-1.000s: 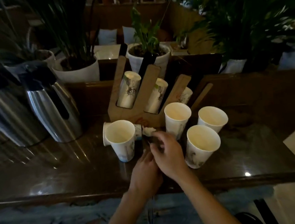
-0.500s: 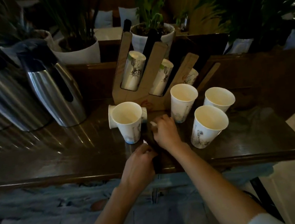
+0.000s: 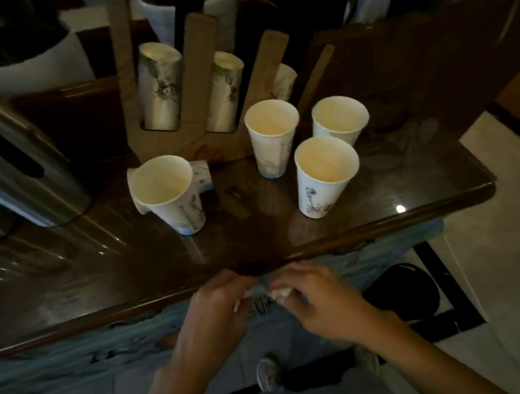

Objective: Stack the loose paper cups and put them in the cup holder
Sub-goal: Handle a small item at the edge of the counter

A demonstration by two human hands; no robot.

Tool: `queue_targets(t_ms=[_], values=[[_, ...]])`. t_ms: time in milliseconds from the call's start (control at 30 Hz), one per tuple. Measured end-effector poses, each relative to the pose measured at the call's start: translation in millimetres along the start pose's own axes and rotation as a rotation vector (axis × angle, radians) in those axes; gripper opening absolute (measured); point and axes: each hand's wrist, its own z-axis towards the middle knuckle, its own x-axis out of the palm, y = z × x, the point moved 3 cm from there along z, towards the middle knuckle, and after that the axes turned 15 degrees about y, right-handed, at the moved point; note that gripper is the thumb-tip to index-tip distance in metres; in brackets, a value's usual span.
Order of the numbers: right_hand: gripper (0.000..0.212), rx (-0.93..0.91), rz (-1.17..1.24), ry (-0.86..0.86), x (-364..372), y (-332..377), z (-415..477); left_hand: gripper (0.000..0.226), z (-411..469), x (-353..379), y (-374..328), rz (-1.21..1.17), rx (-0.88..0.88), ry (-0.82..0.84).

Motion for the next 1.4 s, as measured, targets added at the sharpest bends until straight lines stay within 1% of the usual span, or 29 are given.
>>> queue_targets(t_ms=[67,100,200,333,400,467,500,533,567,600,633,667,700,733,767,800,833,933,1000,1033,1100,1167,1200,1267,1300,1367,1400], values=[[0.025,0.031,0.072,0.087,8,-20,-22,0.017,10,23,-10,-0.011,0.008,0.150],[0.023,0.060,0.099,0.126,12,-33,-33,0.015,18,38,-16,-0.003,0.013,0.220],[0.023,0.209,0.153,0.210,20,-86,-62,0.020,52,88,-35,0.002,0.007,0.358],[0.024,0.433,0.267,0.257,27,-180,-104,0.025,117,166,-71,0.065,-0.002,0.591],[0.023,0.496,0.325,0.261,29,-234,-128,0.022,154,204,-96,0.093,-0.009,0.707],[0.022,0.584,0.361,0.250,33,-287,-150,0.016,193,241,-119,0.136,-0.026,0.780],[0.022,0.636,0.397,0.251,34,-317,-162,0.011,214,261,-131,0.123,-0.062,0.823],[0.021,0.686,0.442,0.249,35,-347,-173,0.011,235,283,-142,0.136,-0.057,0.851],[0.016,0.736,0.460,0.263,35,-376,-182,0.014,254,308,-151,0.142,-0.081,0.893],[0.004,0.713,0.344,0.281,33,-404,-190,0.019,275,333,-158,0.137,-0.080,0.901],[0.017,0.729,0.316,0.244,30,-429,-197,0.022,291,354,-160,0.143,-0.058,0.900],[0.033,0.778,0.352,0.186,32,-460,-205,0.022,311,379,-165,0.147,-0.052,0.915],[0.043,0.831,0.439,0.191,40,-493,-209,0.021,332,405,-168,0.133,-0.064,0.925],[0.043,0.872,0.534,0.198,48,-524,-212,0.020,350,432,-169,0.151,-0.074,0.940],[0.041,0.941,0.641,0.151,55,-555,-215,0.020,370,461,-170,0.160,-0.085,0.940],[0.039,1.001,0.707,0.098,60,-580,-214,0.021,385,484,-169,0.158,-0.088,0.940],[0.039,1.005,0.735,0.069,71,-612,-212,0.023,404,515,-166,0.163,-0.084,0.956],[0.043,1.028,0.735,0.035,124,-704,-198,0.027,452,610,-148,0.222,-0.063,0.983],[0.042,1.028,0.715,-0.017,154,-750,-185,0.032,480,667,-137,0.251,-0.046,1.000],[0.040,1.021,0.721,-0.037,172,-773,-177,0.030,490,699,-128,0.285,-0.026,1.024],[0.028,1.014,0.728,-0.019,206,-810,-161,0.028,504,751,-106,0.344,-0.010,1.053],[0.011,1.008,0.681,0.045,229,-832,-151,0.029,504,783,-86,0.410,0.007,1.092],[0.012,0.999,0.670,0.070,240,-838,-147,0.031,500,793,-76,0.459,0.040,1.107],[0.038,0.997,0.601,0.204,253,-840,-141,0.030,489,800,-62,0.483,0.141,1.071],[0.046,0.989,0.559,0.253,257,-836,-139,0.028,483,798,-59,0.519,0.204,1.041],[0.051,0.951,0.507,0.275,261,-819,-141,0.035,464,791,-54,0.690,0.245,1.080],[0.049,0.931,0.489,0.268,259,-806,-144,0.039,454,783,-55,0.715,0.258,1.110]])
